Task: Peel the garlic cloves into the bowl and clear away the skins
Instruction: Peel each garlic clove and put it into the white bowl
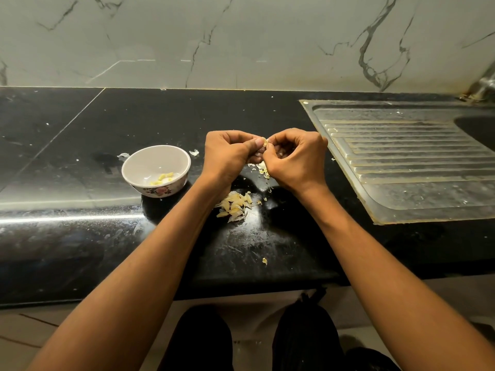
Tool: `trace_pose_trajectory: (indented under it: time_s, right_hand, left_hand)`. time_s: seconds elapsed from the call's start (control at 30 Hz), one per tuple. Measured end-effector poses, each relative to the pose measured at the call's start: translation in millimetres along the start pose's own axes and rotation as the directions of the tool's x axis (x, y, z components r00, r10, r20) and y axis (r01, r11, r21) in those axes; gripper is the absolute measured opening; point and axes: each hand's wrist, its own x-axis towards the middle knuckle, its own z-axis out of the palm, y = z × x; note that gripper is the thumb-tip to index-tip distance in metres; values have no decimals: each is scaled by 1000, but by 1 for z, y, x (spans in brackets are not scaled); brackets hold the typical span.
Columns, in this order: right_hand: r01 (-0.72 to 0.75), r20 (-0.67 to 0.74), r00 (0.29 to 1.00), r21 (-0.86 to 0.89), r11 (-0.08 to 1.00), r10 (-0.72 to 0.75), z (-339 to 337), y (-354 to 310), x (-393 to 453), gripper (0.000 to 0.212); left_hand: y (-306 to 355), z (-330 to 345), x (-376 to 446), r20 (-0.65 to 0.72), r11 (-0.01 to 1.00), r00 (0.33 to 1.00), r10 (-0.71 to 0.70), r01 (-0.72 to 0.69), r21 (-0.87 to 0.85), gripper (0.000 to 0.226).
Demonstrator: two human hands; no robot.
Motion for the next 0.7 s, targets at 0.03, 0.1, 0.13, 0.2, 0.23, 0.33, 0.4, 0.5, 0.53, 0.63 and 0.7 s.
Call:
trace_pose_trajectory:
  time_s: [0.03, 0.1, 0.13, 0.2, 0.23, 0.33, 0.4, 0.5, 0.53, 0.63, 0.7]
  right_hand:
    - [-4, 1, 1000, 6, 1000, 4, 0, 0, 0, 8]
    - [-21, 3, 1000, 25, 999, 21, 0, 0, 1, 8]
    - [-32, 1, 999, 34, 999, 32, 0, 0, 2, 9]
    - [-58, -10, 998, 51, 997, 58, 1, 0, 2, 10]
    - [-72, -15, 997, 62, 996, 73, 1, 0, 3, 10]
    - [-105, -20, 994, 81, 991, 107, 2, 1, 4, 7]
    - [-116, -20, 993, 85, 990, 118, 2, 1, 4, 7]
    - [-117, -23, 993, 89, 989, 120, 2, 0, 4, 7]
    - [-117, -23, 993, 91, 989, 119, 1, 0, 4, 7]
    - [-126, -41, 991, 99, 987, 131, 1, 0, 5, 7]
    - [-140, -51, 988, 105, 985, 146, 0, 0, 5, 7]
  left_hand:
    - [0, 0, 0, 1, 1000, 1000, -2, 2, -3, 9]
    - [1, 0, 1, 11, 1000, 1000, -11, 11, -16, 7]
    - [1, -1, 1, 21, 1000, 1000, -15, 15, -23, 6]
    - [1, -1, 1, 38, 999, 999, -20, 21, -36, 6]
    - [1, -1, 1, 44, 999, 999, -20, 22, -39, 6]
    - [1, -1, 1, 54, 999, 998, -19, 21, -40, 8]
    - [1, -1, 1, 55, 999, 998, -21, 23, -44, 9]
    - [2, -2, 1, 58, 999, 998, -29, 31, -44, 8]
    - [2, -1, 1, 58, 999, 998, -30, 33, -42, 7]
    - [2, -2, 1, 67, 999, 997, -33, 36, -32, 7]
    - [2, -2, 1, 76, 999, 996, -36, 38, -29, 7]
